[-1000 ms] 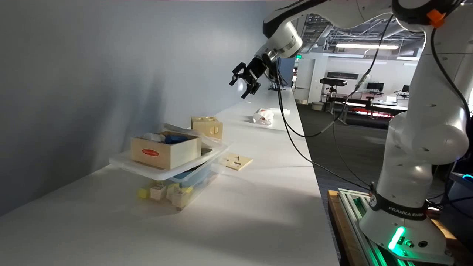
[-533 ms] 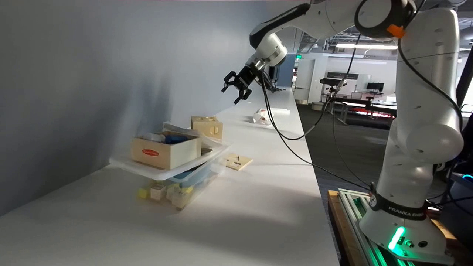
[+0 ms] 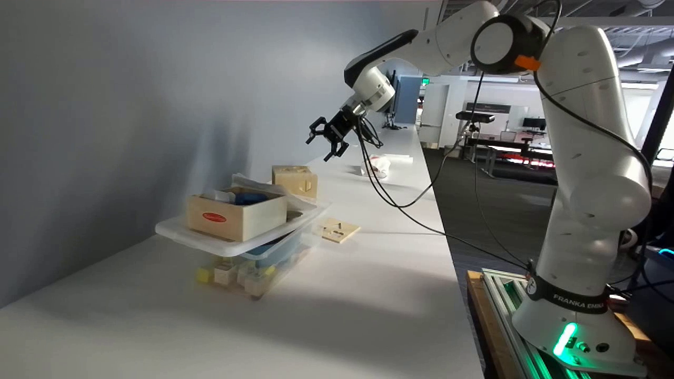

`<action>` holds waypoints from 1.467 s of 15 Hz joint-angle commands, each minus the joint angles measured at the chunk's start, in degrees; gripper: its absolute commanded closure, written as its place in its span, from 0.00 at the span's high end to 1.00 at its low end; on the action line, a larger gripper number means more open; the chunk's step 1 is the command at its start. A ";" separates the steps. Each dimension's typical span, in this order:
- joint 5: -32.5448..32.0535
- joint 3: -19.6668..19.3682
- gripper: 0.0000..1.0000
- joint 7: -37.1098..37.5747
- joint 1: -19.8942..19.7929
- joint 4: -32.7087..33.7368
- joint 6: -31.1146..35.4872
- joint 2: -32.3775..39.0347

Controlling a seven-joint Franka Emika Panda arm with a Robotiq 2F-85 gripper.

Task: Pick up the box

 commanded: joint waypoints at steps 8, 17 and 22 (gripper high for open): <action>4.52 3.76 1.00 2.79 -2.46 5.66 1.81 7.59; 3.08 3.82 1.00 2.60 -2.05 4.53 1.71 7.64; 13.65 6.94 1.00 -2.76 -3.52 4.74 6.48 9.55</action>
